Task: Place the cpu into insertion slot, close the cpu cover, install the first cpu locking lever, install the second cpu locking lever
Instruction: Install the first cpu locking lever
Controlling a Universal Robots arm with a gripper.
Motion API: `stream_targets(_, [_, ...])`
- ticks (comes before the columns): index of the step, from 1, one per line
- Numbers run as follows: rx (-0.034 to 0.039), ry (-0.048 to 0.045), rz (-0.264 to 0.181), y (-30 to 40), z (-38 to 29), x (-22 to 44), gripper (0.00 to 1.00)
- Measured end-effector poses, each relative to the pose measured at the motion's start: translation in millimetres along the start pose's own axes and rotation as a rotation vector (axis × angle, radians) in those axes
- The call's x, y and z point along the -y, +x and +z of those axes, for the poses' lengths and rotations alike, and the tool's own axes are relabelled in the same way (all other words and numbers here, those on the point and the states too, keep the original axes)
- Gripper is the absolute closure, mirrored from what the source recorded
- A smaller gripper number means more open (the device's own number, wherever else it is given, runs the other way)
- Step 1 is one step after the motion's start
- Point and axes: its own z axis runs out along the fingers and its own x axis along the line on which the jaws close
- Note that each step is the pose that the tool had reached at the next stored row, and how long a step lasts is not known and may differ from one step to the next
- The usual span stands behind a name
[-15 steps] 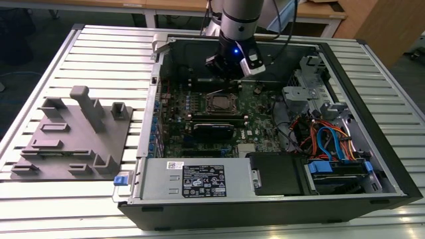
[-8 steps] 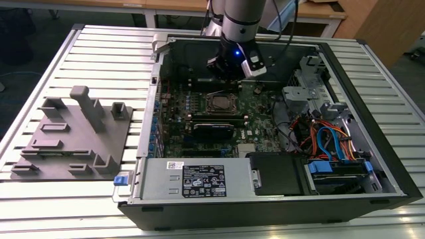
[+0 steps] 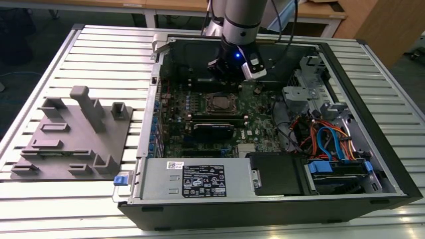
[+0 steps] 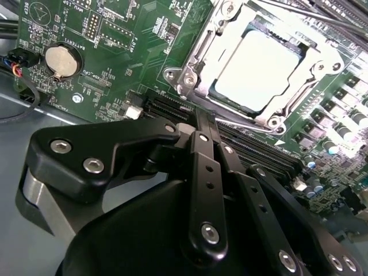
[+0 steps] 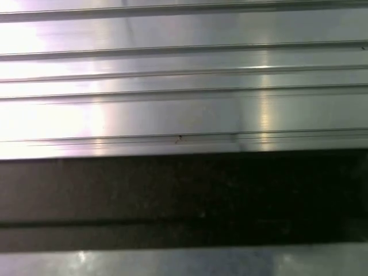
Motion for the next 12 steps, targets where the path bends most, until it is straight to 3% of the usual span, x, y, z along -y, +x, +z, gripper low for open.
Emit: stream_targets(12, [-0.0001, -0.0002, 0.000, -1.2, 7.0, 0.5, 0.90])
